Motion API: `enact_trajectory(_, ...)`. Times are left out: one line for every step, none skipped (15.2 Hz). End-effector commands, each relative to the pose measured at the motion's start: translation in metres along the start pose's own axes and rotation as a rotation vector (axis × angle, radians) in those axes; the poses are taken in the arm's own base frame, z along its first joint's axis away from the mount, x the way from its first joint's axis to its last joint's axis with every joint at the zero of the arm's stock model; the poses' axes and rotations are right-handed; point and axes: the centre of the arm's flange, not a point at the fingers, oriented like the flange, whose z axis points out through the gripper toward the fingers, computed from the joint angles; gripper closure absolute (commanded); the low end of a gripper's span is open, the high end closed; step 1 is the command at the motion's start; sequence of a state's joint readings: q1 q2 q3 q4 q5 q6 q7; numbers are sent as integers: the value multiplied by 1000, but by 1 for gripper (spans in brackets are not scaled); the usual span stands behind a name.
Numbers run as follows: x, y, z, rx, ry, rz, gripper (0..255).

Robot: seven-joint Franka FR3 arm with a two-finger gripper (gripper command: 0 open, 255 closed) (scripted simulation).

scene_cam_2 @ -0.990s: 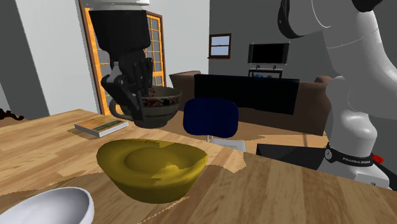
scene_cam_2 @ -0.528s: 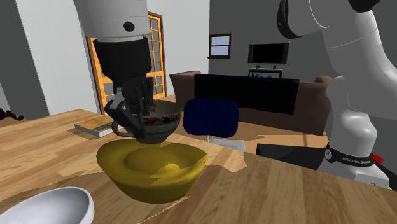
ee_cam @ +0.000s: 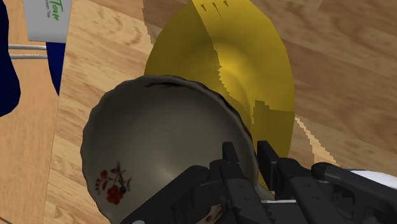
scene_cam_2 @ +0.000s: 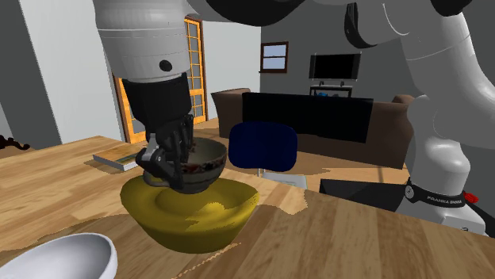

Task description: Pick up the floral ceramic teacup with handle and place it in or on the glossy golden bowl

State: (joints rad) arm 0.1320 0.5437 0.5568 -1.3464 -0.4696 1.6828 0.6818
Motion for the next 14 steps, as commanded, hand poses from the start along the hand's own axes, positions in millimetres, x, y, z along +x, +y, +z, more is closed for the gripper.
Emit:
enact_trajectory(0,0,1,0,0,0,255)
enact_trajectory(0,0,1,0,0,0,255)
enact_trajectory(0,0,1,0,0,0,255)
enact_trajectory(0,0,1,0,0,0,255)
enact_trajectory(0,0,1,0,0,0,255)
enact_trajectory(0,0,1,0,0,0,0)
enact_trajectory(0,0,1,0,0,0,0)
enact_trajectory(0,0,1,0,0,0,0)
enact_trajectory(0,0,1,0,0,0,0)
enact_trajectory(0,0,1,0,0,0,0)
enact_trajectory(0,0,1,0,0,0,0)
enact_trajectory(0,0,-13,0,0,0,0)
enact_trajectory(0,0,-26,0,0,0,0)
enact_trajectory(0,0,-39,0,0,0,0)
